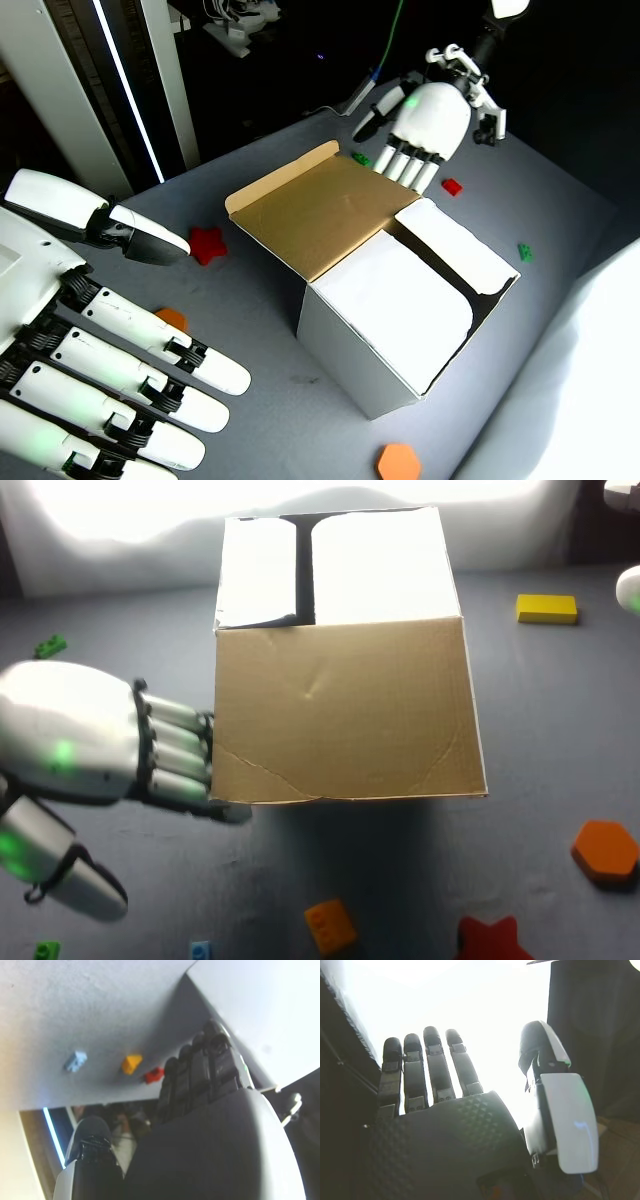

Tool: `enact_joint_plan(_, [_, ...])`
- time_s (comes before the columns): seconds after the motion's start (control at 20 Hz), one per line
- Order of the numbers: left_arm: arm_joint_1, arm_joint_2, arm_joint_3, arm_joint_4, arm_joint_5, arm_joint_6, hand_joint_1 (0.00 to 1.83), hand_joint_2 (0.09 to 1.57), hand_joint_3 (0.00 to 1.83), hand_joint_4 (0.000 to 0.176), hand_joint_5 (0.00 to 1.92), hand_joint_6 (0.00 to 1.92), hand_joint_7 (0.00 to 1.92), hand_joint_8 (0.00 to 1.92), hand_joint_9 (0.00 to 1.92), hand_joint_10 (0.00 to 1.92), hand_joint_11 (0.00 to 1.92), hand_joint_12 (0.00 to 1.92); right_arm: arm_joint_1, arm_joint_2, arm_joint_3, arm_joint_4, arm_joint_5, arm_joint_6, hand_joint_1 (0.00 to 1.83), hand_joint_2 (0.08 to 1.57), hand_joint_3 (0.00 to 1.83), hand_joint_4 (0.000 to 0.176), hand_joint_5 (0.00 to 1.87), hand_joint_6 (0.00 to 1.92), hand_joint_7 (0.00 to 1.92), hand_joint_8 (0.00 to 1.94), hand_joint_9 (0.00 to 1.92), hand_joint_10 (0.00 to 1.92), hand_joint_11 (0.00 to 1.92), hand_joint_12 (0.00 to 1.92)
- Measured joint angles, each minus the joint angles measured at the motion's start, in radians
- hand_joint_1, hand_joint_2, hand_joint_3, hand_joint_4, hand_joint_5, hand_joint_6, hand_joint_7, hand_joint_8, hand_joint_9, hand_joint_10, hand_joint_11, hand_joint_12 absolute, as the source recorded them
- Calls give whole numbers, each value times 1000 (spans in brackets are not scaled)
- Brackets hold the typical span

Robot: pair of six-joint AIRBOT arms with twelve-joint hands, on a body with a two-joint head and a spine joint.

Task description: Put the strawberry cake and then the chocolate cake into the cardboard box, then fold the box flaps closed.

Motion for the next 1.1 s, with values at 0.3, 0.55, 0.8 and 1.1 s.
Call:
enact_joint_plan(0.3, [-16,19,-93,-40,10,6,0,1183,0,0,95,0,138,7,139,9,0,566,0,-1,0,0,1,0,0,1289,3,0,102,19,131,3,67,10,0,0])
enact_joint_plan(0.55, [-127,39,-101,-58,-13,-54,0,1180,0,0,106,2,147,4,153,6,0,626,0,-1,0,0,2,0,0,1293,3,0,91,12,129,1,72,11,1,2])
enact_joint_plan(0.8, [-304,34,-42,-22,-43,-146,0,1188,0,0,128,5,166,5,166,4,0,645,0,-2,0,0,16,0,0,1291,0,0,97,4,149,2,124,3,0,317])
enact_joint_plan(1.1, [-409,-89,150,3,-55,-192,0,1203,0,0,98,1,144,3,138,1,0,583,0,-8,0,0,16,0,0,1295,4,0,144,13,196,8,144,9,0,412])
